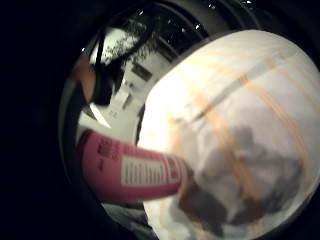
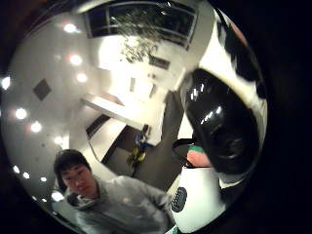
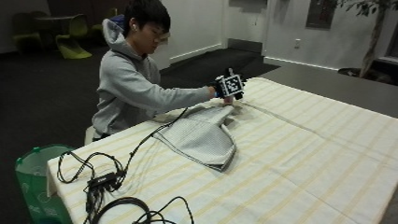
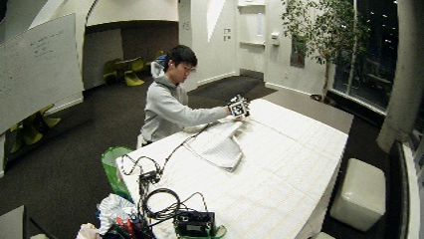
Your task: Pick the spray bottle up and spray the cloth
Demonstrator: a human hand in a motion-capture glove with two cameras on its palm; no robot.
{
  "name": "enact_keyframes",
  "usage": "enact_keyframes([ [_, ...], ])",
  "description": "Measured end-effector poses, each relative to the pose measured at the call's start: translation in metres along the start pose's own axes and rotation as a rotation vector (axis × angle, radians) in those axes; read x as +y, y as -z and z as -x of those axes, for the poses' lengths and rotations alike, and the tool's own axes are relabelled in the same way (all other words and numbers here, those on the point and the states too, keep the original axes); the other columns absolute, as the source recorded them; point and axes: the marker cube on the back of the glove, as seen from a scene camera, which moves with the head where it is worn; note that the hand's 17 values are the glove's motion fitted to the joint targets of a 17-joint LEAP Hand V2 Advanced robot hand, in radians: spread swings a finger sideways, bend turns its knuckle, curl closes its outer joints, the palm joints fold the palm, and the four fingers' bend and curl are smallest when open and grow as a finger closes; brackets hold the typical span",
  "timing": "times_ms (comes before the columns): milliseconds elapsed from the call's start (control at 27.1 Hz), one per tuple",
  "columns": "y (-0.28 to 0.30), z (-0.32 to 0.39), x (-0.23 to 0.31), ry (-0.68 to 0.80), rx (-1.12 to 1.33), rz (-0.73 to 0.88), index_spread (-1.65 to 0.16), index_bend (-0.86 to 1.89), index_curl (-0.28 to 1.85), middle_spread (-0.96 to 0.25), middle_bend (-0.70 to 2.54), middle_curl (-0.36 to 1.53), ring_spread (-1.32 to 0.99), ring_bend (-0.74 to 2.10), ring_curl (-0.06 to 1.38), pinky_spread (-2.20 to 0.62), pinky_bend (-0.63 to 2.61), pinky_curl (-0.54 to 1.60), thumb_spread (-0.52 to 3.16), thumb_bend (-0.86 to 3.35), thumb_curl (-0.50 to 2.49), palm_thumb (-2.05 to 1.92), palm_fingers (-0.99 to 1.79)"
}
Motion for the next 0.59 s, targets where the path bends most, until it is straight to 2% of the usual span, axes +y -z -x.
enact_keyframes([
  [74,0.012,0.002,0.014,-0.014,0.036,0.126,-0.21,0.06,0.48,-0.08,0.43,0.47,-0.11,0.58,0.48,-0.11,0.51,0.49,0.36,0.01,0.81,0.98,0.53],
  [184,0.025,0.005,0.034,-0.019,0.081,0.191,-0.26,0.02,0.43,-0.04,0.35,0.44,-0.08,0.53,0.48,-0.03,0.58,0.51,0.46,-0.01,0.80,0.97,0.27],
  [369,0.059,0.039,0.056,0.008,0.013,0.086,-0.32,0.03,0.31,-0.02,0.29,0.40,-0.04,0.47,0.40,0.07,0.60,0.45,0.59,-0.03,0.77,0.94,0.18],
  [590,0.095,0.060,0.106,0.061,0.115,0.091,-0.34,0.09,0.27,-0.01,0.28,0.39,-0.01,0.44,0.35,0.15,0.56,0.41,0.69,-0.04,0.73,0.90,0.14],
])
